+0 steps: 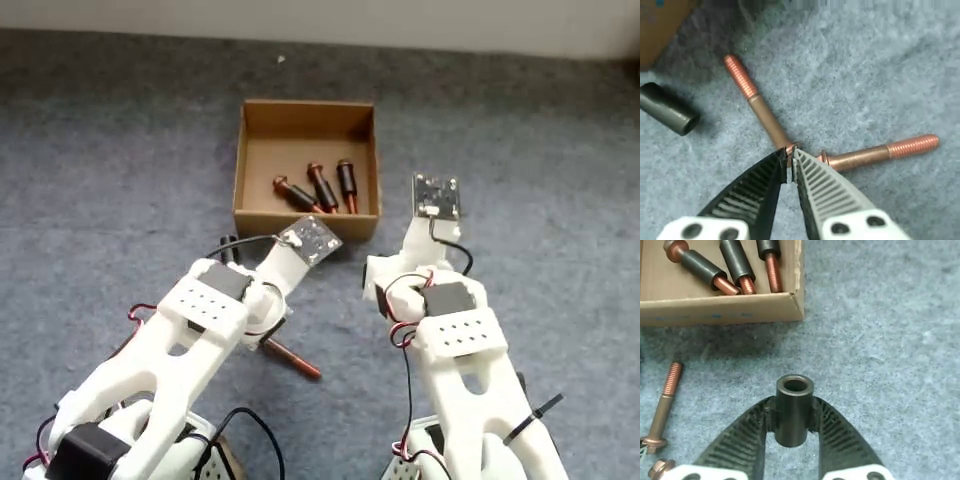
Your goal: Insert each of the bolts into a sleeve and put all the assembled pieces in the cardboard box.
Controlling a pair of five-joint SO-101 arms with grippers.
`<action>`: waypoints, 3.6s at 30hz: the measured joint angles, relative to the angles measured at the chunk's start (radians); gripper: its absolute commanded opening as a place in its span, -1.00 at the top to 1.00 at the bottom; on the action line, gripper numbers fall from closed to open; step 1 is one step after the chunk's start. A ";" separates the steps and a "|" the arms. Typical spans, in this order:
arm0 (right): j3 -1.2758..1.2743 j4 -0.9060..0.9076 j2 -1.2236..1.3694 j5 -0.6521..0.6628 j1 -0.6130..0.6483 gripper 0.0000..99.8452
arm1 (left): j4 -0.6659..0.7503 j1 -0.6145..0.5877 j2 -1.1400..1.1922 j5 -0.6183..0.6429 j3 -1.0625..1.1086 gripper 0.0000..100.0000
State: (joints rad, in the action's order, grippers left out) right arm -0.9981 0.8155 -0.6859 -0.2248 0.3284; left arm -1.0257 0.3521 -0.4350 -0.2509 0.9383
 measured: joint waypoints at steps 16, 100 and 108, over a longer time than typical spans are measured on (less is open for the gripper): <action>0.000 0.000 0.000 0.000 0.000 0.99 | -0.199 0.158 0.000 0.000 0.009 0.91; 0.000 0.000 0.000 0.000 -0.060 0.99 | 0.140 0.011 0.331 1.260 -0.121 0.98; 0.000 0.000 0.000 0.000 -0.060 0.99 | 0.146 0.011 0.331 1.264 -0.127 0.99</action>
State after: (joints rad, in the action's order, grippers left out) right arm -0.9981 0.8155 -0.6859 -0.2248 0.2685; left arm -0.8800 0.3629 -0.1036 1.0134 0.8109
